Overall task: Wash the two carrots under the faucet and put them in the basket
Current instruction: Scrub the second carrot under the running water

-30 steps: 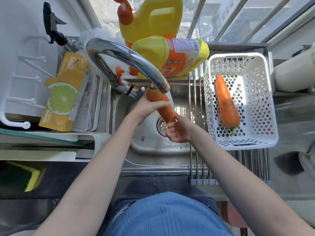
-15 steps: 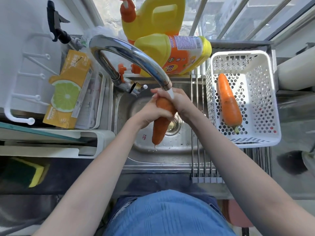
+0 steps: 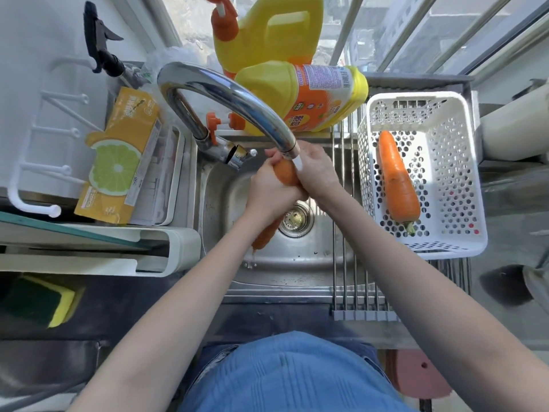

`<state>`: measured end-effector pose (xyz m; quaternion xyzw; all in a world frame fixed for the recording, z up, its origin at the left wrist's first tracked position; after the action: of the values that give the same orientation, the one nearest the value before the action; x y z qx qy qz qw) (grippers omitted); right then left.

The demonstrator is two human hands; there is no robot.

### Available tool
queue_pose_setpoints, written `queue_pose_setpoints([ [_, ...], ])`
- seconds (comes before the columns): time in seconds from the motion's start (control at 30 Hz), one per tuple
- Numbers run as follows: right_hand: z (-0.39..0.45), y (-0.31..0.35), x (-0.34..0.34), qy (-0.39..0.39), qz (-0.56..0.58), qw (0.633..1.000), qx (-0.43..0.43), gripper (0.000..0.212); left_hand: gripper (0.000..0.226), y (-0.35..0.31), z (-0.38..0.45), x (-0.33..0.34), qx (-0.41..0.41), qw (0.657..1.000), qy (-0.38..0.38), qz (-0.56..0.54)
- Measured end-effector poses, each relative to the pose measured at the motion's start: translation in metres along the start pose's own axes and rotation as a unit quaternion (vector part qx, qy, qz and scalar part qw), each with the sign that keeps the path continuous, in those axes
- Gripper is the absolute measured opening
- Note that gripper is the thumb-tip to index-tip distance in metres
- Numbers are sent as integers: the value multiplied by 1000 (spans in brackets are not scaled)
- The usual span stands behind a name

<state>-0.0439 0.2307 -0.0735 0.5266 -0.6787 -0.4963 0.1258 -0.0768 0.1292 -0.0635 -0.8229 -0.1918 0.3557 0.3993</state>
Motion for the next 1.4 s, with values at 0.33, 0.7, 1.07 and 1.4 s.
queue_pose_setpoints([
  [0.33,-42,-47,29,80,375,917,106,52,37,-5,18,6,-26,975,-3,-221],
  [0.7,-72,-89,62,150,375,876,263,74,65,17,34,31,-172,914,41,-364],
  [1.07,-124,-70,91,478,509,661,276,41,29,3,30,43,-161,869,127,-450],
  [1.4,-101,-101,54,265,356,832,332,74,24,13,24,8,-148,920,-126,-339],
])
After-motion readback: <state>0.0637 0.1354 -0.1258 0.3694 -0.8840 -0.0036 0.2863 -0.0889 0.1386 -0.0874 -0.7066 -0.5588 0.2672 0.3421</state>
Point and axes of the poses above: each hand's wrist, its own z-axis towards the middle knuckle, its own x-axis out of the palm, y = z × x, the point moved 10 cm from there along z, towards the middle knuckle, and after that the axes turned 1 degree about x, right-handed, at the moved point
